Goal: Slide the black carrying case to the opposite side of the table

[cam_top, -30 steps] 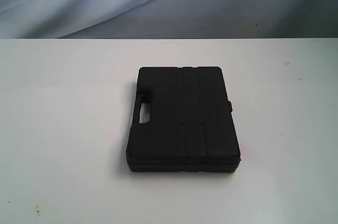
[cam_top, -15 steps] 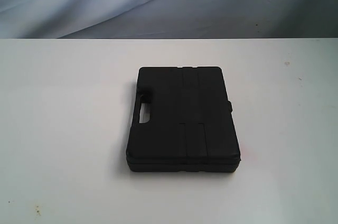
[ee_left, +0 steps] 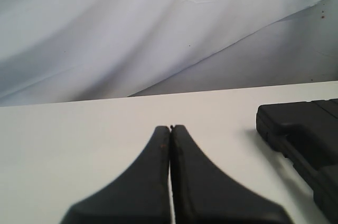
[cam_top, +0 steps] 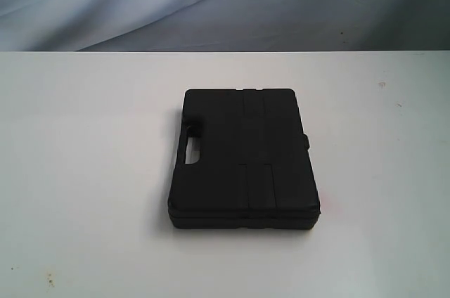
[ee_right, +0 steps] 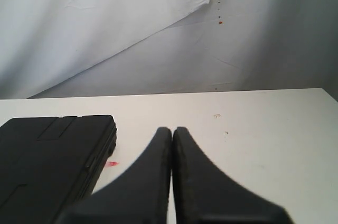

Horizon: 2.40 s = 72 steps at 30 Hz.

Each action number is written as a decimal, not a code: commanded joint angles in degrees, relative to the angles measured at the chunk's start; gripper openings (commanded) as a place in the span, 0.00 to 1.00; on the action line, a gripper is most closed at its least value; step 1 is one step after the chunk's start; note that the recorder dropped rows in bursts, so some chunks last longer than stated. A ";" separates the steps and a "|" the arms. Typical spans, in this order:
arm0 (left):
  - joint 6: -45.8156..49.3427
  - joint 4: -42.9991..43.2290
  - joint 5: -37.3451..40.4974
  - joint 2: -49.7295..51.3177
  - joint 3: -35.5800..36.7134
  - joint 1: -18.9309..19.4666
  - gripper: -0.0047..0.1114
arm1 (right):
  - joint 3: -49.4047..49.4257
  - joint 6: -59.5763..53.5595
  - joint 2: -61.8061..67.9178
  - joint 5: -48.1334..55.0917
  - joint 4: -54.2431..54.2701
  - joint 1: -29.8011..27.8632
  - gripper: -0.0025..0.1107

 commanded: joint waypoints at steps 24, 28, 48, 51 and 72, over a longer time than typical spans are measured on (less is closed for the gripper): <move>-9.79 -14.09 6.91 18.42 -24.26 0.08 0.04 | 0.22 -0.20 -0.22 -0.61 -0.84 -0.38 0.02; -8.99 -14.23 14.41 26.74 -31.01 0.08 0.04 | 0.22 -0.20 -0.22 -0.61 -0.84 -0.38 0.02; 13.23 -34.98 33.27 56.92 -55.98 0.08 0.04 | 0.22 -0.20 -0.22 -0.61 -0.84 -0.38 0.02; 13.23 -34.98 33.27 60.23 -57.70 0.08 0.04 | 0.22 -0.20 -0.22 -0.61 -0.84 -0.38 0.02; -7.26 -15.32 32.45 85.69 -69.92 -16.61 0.04 | 0.22 -0.20 -0.22 -0.61 -0.84 -0.38 0.02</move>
